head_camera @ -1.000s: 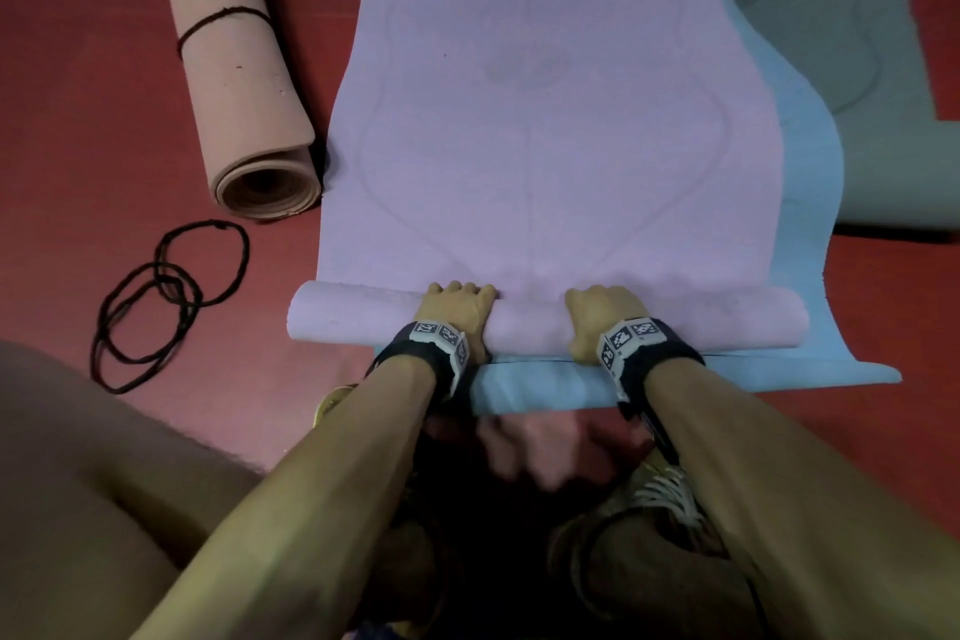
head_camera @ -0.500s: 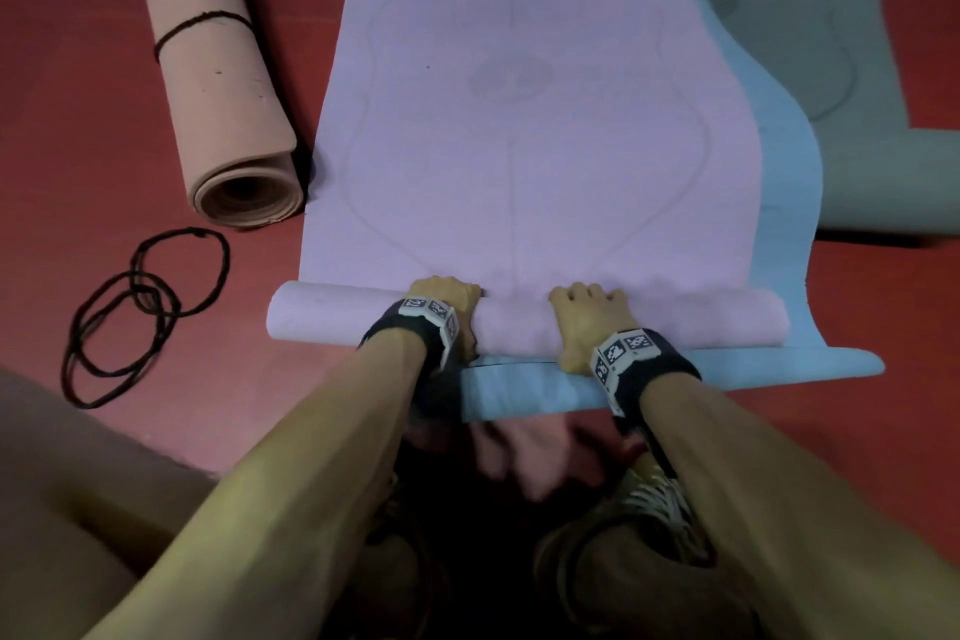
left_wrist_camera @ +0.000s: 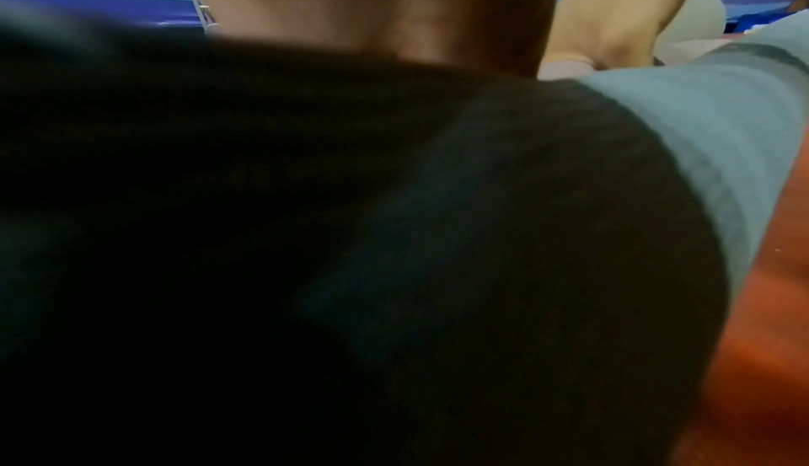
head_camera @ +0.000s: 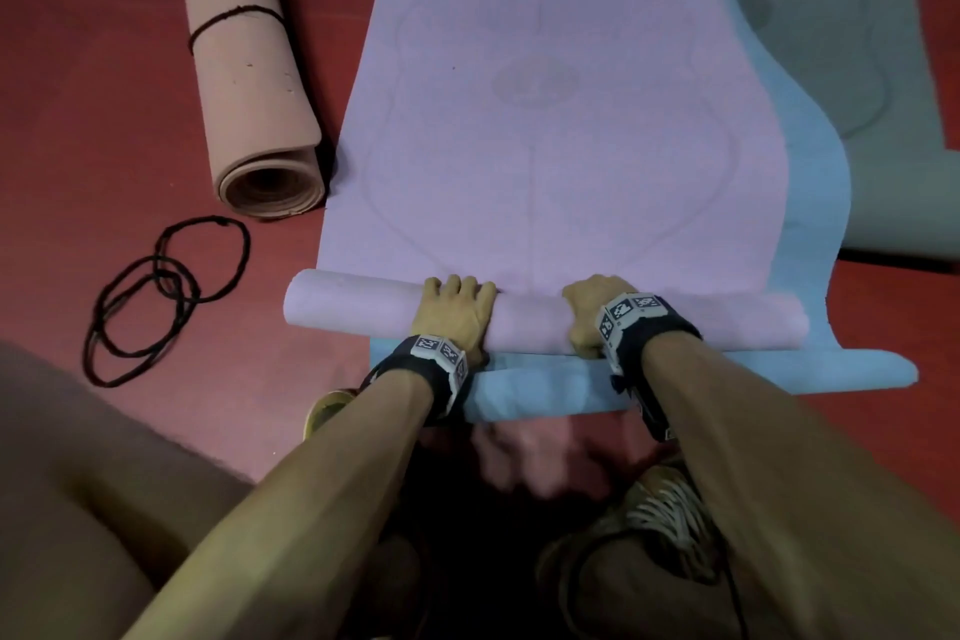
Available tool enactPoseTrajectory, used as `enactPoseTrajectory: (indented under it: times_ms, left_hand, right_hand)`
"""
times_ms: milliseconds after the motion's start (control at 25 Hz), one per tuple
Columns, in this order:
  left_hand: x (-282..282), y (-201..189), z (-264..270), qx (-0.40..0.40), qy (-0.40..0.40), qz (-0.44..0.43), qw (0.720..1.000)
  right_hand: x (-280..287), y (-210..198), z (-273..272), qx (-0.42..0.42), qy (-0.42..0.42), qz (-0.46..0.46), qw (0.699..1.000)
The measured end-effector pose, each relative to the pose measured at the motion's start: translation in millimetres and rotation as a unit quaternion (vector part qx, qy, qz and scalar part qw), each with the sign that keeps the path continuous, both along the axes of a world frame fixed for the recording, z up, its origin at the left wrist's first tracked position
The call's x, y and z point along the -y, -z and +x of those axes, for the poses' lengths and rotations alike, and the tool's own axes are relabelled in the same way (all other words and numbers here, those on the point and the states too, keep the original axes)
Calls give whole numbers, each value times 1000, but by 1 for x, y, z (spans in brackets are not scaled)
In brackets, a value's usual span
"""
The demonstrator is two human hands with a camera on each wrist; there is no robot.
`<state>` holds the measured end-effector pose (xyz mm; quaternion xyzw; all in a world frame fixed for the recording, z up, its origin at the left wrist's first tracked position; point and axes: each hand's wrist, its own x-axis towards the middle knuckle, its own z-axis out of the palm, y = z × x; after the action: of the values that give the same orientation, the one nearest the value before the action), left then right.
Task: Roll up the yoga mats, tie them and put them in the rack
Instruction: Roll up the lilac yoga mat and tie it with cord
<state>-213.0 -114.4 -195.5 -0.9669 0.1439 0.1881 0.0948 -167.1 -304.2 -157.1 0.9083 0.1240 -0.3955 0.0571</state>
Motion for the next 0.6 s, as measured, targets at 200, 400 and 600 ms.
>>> enactPoseTrajectory:
  times_ms: [200,400,600]
  left_hand:
    - [0,-2,15,-39,0,-11,999]
    - [9,-9,39,-125,-42,36,991]
    - [4,-12,34,-184,-43,12,982]
  right_hand:
    - [2,4,-9,21,11,-2,1000]
    - [4,10,-39,143,-17,7,990]
    - [1,5,-28,64,-15,12,998]
